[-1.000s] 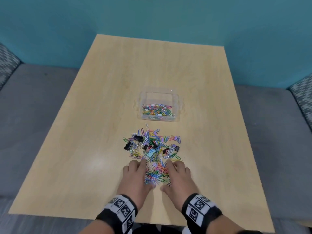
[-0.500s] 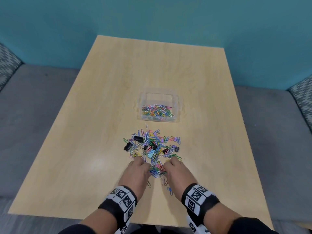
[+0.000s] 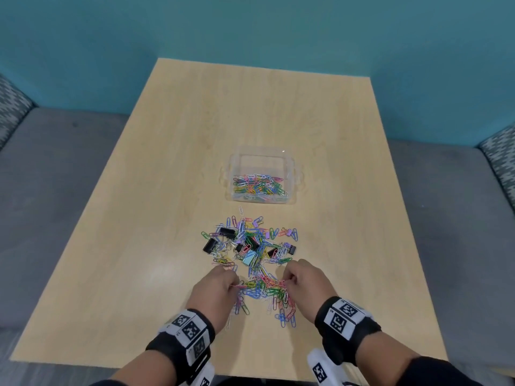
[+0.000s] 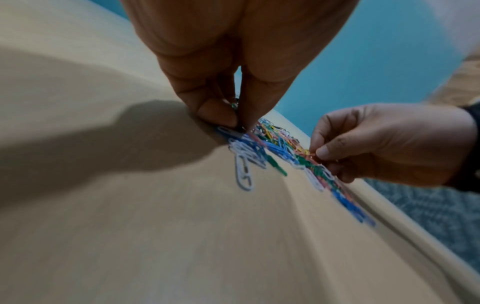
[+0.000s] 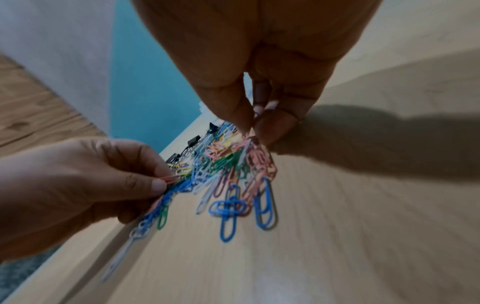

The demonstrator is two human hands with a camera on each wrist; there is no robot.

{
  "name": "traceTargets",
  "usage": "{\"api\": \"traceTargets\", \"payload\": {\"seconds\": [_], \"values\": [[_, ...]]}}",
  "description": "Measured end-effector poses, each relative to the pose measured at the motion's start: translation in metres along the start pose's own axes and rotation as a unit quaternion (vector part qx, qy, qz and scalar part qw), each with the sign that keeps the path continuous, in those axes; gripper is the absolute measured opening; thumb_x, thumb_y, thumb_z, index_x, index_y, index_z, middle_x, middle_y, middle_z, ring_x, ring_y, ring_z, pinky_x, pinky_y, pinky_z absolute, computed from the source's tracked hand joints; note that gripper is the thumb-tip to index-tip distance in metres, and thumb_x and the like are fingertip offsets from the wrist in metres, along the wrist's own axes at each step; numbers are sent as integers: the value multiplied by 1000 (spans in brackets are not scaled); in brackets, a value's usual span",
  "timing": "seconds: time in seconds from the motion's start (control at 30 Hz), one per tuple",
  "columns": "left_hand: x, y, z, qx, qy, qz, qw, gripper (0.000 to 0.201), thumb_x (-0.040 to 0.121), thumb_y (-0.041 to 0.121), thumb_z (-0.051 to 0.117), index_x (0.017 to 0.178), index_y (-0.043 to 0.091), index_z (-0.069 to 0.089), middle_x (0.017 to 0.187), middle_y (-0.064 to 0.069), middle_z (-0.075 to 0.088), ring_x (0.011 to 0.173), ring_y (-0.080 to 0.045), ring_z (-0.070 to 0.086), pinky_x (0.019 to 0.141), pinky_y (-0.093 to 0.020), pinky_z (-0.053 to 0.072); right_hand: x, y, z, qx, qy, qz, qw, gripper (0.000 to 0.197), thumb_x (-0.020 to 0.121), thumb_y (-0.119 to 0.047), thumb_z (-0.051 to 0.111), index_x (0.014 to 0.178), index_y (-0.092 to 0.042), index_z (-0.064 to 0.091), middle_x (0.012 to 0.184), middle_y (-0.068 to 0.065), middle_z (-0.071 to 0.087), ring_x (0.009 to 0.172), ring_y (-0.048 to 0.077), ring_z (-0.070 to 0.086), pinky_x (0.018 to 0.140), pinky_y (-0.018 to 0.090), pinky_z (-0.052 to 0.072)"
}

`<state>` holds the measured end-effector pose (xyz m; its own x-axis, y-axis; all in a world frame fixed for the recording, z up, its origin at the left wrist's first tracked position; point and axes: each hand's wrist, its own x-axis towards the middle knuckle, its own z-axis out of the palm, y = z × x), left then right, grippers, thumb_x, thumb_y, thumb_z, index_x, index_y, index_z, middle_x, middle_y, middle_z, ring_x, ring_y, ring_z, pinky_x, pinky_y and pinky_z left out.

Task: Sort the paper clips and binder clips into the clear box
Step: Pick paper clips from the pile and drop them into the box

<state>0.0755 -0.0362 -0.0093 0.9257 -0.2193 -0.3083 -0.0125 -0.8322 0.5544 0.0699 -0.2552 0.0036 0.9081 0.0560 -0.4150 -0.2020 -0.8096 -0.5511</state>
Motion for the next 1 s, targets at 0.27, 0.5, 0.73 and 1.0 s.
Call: {"api": "traceTargets", "payload": {"seconds": [0.27, 0.5, 0.73, 1.0], "values": [[6, -4, -17, -58, -28, -57, 996, 20, 77, 15, 65, 66, 29, 56, 72, 10, 57, 64, -3, 53, 57, -17, 38, 1, 7, -11, 250, -31, 98, 963, 26, 74, 3, 55, 62, -20, 58, 49, -9, 51, 43, 10, 43, 47, 20, 36], [51, 26, -72, -241, 15, -84, 967, 19, 77, 22, 76, 64, 18, 64, 48, 6, 57, 41, -9, 46, 46, -21, 38, 32, -29, -70, 317, -20, 56, 947, 19, 80, 9, 57, 71, -6, 58, 51, -1, 51, 38, 6, 41, 37, 15, 32], [155, 59, -108, -169, 94, -54, 980, 7, 78, 15, 68, 74, 21, 67, 71, 3, 67, 65, -22, 64, 65, -40, 57, 124, -65, -115, 257, 72, 16, 963, 16, 81, 2, 59, 71, -10, 61, 59, 2, 57, 51, 16, 50, 51, 30, 45], [132, 36, -100, -162, 114, -25, 980, 19, 80, 22, 66, 99, 26, 67, 93, 6, 63, 80, -18, 63, 81, -34, 52, 111, -38, -110, 179, 63, 11, 982, 17, 87, -15, 60, 101, -24, 62, 100, -2, 61, 84, 18, 58, 81, 39, 53]]}}
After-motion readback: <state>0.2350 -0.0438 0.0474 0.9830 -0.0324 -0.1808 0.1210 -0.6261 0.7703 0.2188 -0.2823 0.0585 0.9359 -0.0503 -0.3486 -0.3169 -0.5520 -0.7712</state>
